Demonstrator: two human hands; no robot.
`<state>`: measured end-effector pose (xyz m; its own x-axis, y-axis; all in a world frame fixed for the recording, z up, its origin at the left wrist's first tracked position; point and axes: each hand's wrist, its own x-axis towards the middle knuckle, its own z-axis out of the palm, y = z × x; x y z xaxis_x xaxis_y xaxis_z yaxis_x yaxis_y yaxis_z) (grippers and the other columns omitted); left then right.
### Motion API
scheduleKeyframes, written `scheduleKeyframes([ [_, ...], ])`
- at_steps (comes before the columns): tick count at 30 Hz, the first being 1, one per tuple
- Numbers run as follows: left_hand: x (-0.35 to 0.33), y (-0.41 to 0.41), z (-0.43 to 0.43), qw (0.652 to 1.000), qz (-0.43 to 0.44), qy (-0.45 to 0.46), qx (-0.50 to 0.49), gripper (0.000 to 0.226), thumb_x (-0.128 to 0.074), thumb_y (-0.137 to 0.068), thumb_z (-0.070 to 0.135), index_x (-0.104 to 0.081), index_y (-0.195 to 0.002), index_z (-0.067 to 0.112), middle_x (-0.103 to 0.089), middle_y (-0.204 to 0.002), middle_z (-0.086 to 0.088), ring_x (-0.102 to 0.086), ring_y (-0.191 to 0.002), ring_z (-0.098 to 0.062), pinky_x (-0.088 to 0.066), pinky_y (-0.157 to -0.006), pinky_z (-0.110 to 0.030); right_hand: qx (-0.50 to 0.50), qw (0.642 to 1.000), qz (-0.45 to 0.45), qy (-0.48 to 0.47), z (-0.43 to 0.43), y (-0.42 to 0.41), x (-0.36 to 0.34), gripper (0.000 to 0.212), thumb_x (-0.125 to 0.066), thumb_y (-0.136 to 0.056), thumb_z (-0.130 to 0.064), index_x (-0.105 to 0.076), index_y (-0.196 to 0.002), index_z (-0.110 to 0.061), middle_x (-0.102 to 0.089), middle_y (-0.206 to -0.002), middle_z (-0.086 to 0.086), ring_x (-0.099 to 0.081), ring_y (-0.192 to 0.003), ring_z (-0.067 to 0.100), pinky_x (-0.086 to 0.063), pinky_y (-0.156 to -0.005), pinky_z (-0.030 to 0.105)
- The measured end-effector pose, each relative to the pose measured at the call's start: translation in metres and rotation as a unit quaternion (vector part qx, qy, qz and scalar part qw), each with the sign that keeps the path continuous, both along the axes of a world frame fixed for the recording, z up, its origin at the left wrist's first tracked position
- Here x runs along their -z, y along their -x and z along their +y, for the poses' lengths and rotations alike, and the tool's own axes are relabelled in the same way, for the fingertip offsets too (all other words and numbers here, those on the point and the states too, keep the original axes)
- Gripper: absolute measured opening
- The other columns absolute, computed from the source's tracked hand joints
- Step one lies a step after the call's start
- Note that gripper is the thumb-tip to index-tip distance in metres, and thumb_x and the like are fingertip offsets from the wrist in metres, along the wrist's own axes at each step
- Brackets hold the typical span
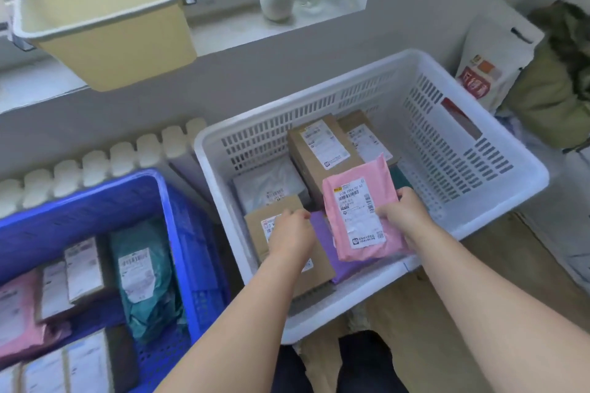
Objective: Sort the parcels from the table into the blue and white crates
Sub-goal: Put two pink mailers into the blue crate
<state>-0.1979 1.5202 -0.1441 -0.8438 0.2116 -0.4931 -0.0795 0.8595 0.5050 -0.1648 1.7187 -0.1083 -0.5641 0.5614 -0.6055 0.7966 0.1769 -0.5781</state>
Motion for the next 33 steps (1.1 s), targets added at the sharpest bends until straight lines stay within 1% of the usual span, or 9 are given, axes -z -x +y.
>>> scheduleKeyframes([
  [3, 0.011, 0.001, 0.009, 0.997, 0.057, 0.046, 0.008, 0.04, -0.039, -0.095, 0.012, -0.062, -0.127, 0.013, -0.053, -0.13, -0.006, -0.043, -0.126, -0.026, -0.045, -0.095, -0.038, -0.069, 0.996, -0.049, 0.005, 0.015, 0.015, 0.021, 0.039, -0.056, -0.086, 0.004, -0.048, -0.122, -0.005, -0.059, -0.114, 0.014, -0.056, -0.099, 0.031, -0.05, -0.084, 0.041],
  [7, 0.034, -0.009, 0.026, 0.976, 0.166, 0.112, 0.087, 0.024, -0.059, -0.071, 0.012, -0.073, -0.09, 0.007, -0.067, -0.093, -0.008, -0.06, -0.094, -0.035, -0.048, -0.079, -0.04, -0.169, 0.975, -0.136, 0.046, 0.03, 0.032, 0.058, 0.039, -0.051, -0.088, 0.003, -0.046, -0.125, -0.007, -0.059, -0.111, 0.01, -0.057, -0.095, 0.028, -0.048, -0.077, 0.037],
  [9, 0.052, -0.014, 0.038, 0.964, 0.156, 0.148, 0.156, 0.037, -0.071, -0.059, 0.004, -0.073, -0.096, 0.005, -0.068, -0.103, -0.013, -0.06, -0.107, -0.039, -0.046, -0.099, -0.049, -0.211, 0.96, -0.174, 0.067, 0.033, 0.037, 0.079, 0.037, -0.046, -0.089, 0.003, -0.049, -0.124, -0.007, -0.06, -0.101, 0.007, -0.059, -0.083, 0.023, -0.047, -0.065, 0.034],
  [12, 0.052, -0.013, 0.056, 0.94, 0.091, 0.226, 0.24, 0.05, -0.068, -0.073, 0.011, -0.065, -0.122, 0.007, -0.054, -0.138, -0.017, -0.033, -0.143, -0.037, -0.01, -0.123, -0.053, -0.278, 0.929, -0.228, 0.084, 0.033, 0.041, 0.108, 0.042, -0.042, -0.086, -0.004, -0.049, -0.128, -0.009, -0.064, -0.109, 0.01, -0.063, -0.092, 0.028, -0.055, -0.077, 0.043],
  [20, 0.082, -0.006, 0.095, 0.784, -0.021, 0.457, 0.42, 0.051, -0.039, -0.101, 0.041, -0.052, -0.142, 0.014, -0.033, -0.157, -0.021, -0.012, -0.149, -0.046, 0.029, -0.1, -0.068, -0.477, 0.828, -0.295, 0.012, 0.032, 0.06, 0.156, 0.043, -0.046, -0.096, -0.007, -0.044, -0.138, 0.002, -0.06, -0.128, 0.018, -0.061, -0.114, 0.032, -0.053, -0.097, 0.042],
  [26, 0.114, -0.009, 0.105, 0.741, -0.067, 0.475, 0.469, 0.052, -0.035, -0.102, 0.044, -0.046, -0.147, 0.019, -0.041, -0.155, -0.014, -0.016, -0.15, -0.041, 0.02, -0.109, -0.066, -0.566, 0.776, -0.23, -0.155, 0.039, 0.064, 0.165, 0.054, -0.057, -0.089, -0.019, -0.039, -0.14, -0.011, -0.054, -0.128, 0.011, -0.058, -0.113, 0.03, -0.048, -0.08, 0.037],
  [28, 0.12, -0.008, 0.106, 0.749, -0.072, 0.471, 0.46, 0.05, -0.04, -0.101, 0.041, -0.049, -0.144, 0.017, -0.045, -0.152, -0.013, -0.022, -0.149, -0.038, 0.015, -0.113, -0.064, -0.632, 0.729, -0.134, -0.226, 0.042, 0.067, 0.161, 0.065, -0.06, -0.089, -0.017, -0.029, -0.146, -0.01, -0.043, -0.139, 0.014, -0.049, -0.124, 0.032, -0.046, -0.09, 0.041],
  [30, 0.122, -0.006, 0.106, 0.76, -0.067, 0.47, 0.443, 0.051, -0.04, -0.101, 0.039, -0.047, -0.145, 0.013, -0.042, -0.153, -0.015, -0.024, -0.148, -0.038, 0.01, -0.116, -0.064, -0.723, 0.634, -0.08, -0.264, 0.042, 0.065, 0.161, 0.075, -0.062, -0.085, -0.02, -0.023, -0.149, -0.013, -0.033, -0.147, 0.017, -0.036, -0.135, 0.034, -0.037, -0.107, 0.042],
  [33, 0.128, -0.001, 0.109, 0.774, -0.086, 0.472, 0.414, 0.06, -0.036, -0.103, 0.041, -0.031, -0.154, 0.009, -0.03, -0.159, -0.017, -0.015, -0.149, -0.042, 0.01, -0.116, -0.064, -0.778, 0.546, -0.119, -0.288, 0.05, 0.059, 0.178, 0.104, -0.068, -0.082, -0.038, 0.002, -0.157, -0.018, -0.003, -0.16, 0.019, -0.006, -0.15, 0.037, -0.015, -0.122, 0.048],
])
